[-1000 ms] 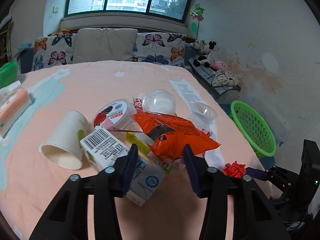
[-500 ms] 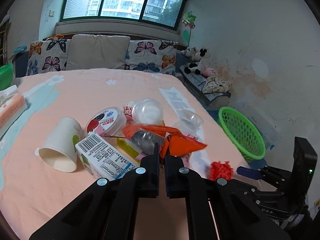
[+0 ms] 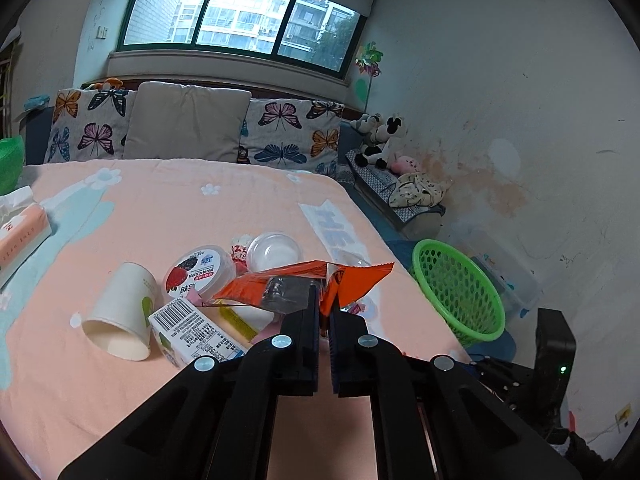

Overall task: Collect trash
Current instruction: 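Carry both items to the green basket and open both tools to drop them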

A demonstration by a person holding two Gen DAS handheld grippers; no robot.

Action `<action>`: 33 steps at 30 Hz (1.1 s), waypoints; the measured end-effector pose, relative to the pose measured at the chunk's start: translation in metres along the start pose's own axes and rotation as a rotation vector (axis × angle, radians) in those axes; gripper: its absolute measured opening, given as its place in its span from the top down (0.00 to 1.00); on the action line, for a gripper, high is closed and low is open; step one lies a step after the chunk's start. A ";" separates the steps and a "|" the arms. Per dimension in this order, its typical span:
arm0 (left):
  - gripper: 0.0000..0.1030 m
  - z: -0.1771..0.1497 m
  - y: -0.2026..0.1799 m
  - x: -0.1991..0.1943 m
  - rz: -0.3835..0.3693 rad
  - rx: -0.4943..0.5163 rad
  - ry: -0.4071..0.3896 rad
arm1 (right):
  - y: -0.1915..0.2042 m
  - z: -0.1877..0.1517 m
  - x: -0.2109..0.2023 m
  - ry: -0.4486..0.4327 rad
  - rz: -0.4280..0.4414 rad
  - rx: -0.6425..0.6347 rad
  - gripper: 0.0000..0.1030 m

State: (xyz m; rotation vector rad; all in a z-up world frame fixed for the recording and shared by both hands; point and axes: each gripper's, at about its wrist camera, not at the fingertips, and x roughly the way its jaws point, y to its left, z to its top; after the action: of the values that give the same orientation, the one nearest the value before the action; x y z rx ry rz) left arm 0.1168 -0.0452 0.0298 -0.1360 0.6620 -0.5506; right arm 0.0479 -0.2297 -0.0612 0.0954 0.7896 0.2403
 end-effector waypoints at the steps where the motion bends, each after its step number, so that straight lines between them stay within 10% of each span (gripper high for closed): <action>1: 0.96 0.000 0.000 0.001 0.000 0.001 0.002 | 0.003 0.000 0.004 0.008 0.003 -0.009 0.38; 15: 0.96 0.010 -0.021 0.010 -0.030 0.037 0.014 | -0.002 0.000 0.001 0.002 0.005 -0.014 0.58; 33: 0.96 0.039 -0.128 0.075 -0.139 0.167 0.063 | -0.147 0.023 -0.067 -0.128 -0.249 0.138 0.58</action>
State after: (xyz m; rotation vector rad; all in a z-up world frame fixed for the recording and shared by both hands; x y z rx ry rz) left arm 0.1336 -0.1957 0.0565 -0.0075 0.6682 -0.7437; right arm 0.0452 -0.3892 -0.0241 0.1396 0.6829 -0.0560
